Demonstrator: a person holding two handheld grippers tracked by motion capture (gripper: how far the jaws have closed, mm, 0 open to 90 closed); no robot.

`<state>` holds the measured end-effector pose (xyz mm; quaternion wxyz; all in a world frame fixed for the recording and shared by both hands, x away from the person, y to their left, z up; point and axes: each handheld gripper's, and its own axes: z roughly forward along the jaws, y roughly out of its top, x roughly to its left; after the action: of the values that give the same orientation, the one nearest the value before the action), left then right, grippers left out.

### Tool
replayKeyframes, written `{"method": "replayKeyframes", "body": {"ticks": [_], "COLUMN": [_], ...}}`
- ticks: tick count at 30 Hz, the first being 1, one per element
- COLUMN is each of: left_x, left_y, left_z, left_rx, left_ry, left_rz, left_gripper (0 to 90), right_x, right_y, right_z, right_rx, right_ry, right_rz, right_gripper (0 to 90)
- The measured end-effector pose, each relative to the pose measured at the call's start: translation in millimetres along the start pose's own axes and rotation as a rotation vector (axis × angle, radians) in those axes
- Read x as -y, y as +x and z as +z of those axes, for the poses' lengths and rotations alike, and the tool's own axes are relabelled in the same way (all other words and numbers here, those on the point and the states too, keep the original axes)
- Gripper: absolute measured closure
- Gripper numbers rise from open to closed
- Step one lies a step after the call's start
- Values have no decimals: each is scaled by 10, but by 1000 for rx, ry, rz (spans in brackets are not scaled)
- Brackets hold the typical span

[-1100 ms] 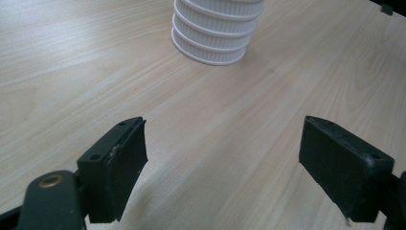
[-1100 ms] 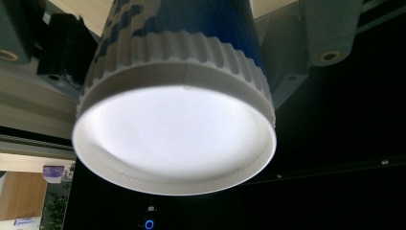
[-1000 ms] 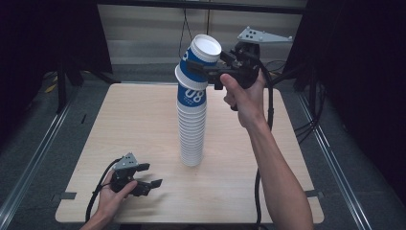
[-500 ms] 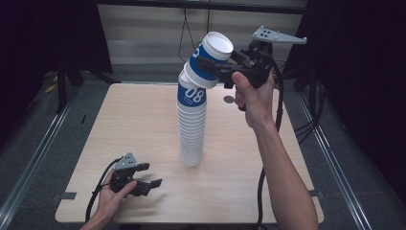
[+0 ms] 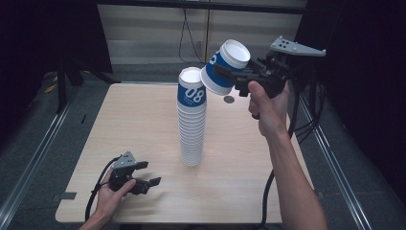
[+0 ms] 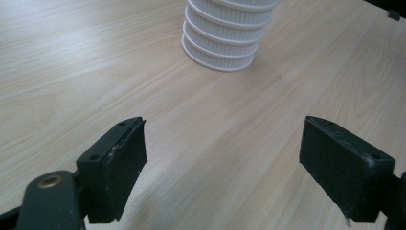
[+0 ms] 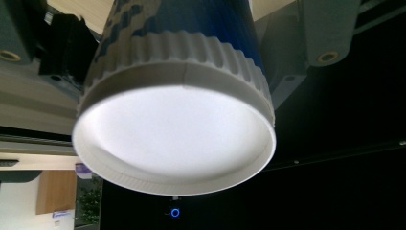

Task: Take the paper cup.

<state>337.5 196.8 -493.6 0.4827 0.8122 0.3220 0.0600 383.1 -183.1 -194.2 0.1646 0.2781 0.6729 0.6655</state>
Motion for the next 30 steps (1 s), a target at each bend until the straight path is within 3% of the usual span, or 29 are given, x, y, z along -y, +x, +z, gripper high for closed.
{"method": "replayKeyframes", "body": {"ticks": [7,13,15,17,22,24,30], "left_x": [-10,-71,-98,-117,-140,-182,-275], "left_y": [1,-29,-35,-39,-55,-57,-92], "left_z": [-46,-49,-47,-27,14,45,69], "left_rx": [-17,-15,-16,-3,18,21,32], "left_ry": [-28,-49,-67,-67,-55,-75,-111], "left_rz": [-4,-11,17,8,16,7,43], "left_gripper": [160,159,157,158,157,159,166], "right_x": [95,276,418,456,712,809,1073], "right_y": [-81,-104,-101,-99,-72,-65,-57], "right_z": [-212,-300,-291,-289,-261,-239,-235], "right_rx": [39,54,54,59,50,37,10], "right_ry": [3,47,98,114,171,187,208], "right_rz": [18,23,15,10,8,9,23], "right_gripper": [266,266,266,266,266,266,265]}}
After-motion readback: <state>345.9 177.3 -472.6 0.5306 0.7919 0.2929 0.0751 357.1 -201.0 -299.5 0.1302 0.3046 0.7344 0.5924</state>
